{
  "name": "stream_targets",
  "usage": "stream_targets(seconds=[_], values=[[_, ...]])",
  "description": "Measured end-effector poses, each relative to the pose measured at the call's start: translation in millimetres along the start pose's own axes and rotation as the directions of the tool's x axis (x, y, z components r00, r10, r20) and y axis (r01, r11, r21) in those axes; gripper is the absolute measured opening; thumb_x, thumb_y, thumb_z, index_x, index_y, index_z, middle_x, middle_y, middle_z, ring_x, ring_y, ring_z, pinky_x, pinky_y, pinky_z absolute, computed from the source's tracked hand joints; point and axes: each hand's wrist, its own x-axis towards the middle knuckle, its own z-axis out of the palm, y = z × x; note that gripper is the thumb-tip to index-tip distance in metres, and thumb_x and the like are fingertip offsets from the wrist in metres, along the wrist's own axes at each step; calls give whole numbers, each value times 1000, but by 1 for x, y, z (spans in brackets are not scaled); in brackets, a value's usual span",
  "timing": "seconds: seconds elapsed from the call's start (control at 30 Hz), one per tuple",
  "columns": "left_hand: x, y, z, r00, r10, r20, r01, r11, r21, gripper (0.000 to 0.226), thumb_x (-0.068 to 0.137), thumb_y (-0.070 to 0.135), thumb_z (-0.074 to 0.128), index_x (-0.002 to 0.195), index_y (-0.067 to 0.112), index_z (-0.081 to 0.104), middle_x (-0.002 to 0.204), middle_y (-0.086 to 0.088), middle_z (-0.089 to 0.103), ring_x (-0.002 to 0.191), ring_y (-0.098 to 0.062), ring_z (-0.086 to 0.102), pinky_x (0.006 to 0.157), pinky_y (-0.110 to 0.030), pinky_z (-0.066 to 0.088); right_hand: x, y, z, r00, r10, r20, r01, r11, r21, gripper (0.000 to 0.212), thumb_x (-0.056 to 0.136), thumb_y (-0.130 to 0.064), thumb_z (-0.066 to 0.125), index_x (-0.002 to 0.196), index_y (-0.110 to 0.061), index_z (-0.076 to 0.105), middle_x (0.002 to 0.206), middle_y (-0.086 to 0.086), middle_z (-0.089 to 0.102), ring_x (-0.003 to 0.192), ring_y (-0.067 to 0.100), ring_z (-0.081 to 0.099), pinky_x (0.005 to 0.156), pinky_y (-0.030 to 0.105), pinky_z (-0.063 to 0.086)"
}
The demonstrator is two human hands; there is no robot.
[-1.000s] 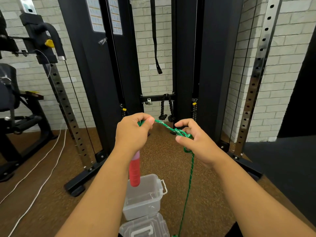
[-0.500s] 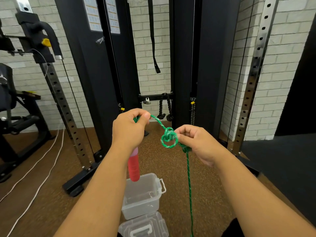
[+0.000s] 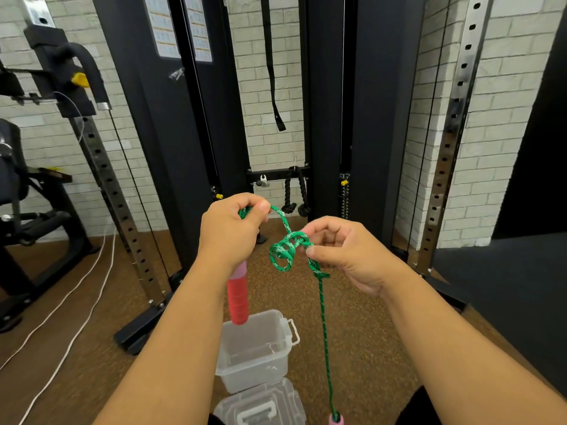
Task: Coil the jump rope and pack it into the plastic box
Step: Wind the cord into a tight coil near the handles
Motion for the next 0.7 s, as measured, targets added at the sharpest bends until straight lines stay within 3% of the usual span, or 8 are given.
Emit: stream_targets(seconds=[0.13,0.3,0.37,0.43,0.57,0.7], values=[[0,-1,2,1000,-1,1,1,1000,16,22,93,30,58,72,35,66,78,6,70,74,-17,62,80,-45,55,0,-4,1,999,-23,25,24,1000,-13,23,82,13,61,86,-10,60,80,10,64,70,15,65,62,27,52],[4,-6,-1,998,-38,-51,39,999,3,24,93,28,59,72,36,66,78,10,69,76,-15,62,81,-44,55,2,-5,2,998,-61,-19,62,997,39,21,79,14,64,77,-5,57,96,19,71,88,25,73,75,36,60],[8,-8,-5,993,-70,-93,67,997,-35,23,93,28,59,74,38,66,75,10,70,73,-14,63,81,-44,56,3,-2,-1,996,-83,-35,84,996,18,17,72,3,75,76,-9,64,100,19,72,96,26,71,82,39,58],[12,-10,-10,985,-95,-144,88,995,-53,21,92,29,59,74,38,66,75,9,70,73,-14,63,82,-45,56,3,2,-4,994,-67,-86,67,998,-10,17,68,-22,80,82,-15,72,98,17,74,94,29,69,83,40,55],[18,-12,-20,965,-139,-223,120,988,-98,21,90,30,59,72,35,67,74,7,71,72,-15,62,82,-49,56,2,12,-12,970,73,-233,-98,990,-100,49,78,-53,60,90,-7,71,83,11,76,77,23,72,73,34,54],[22,-10,-26,953,-166,-252,145,984,-100,20,91,31,59,73,35,66,77,8,70,78,-17,64,83,-48,56,5,34,-25,869,271,-414,-342,933,-108,42,87,-48,61,89,-6,67,75,12,71,63,21,65,65,33,50]])
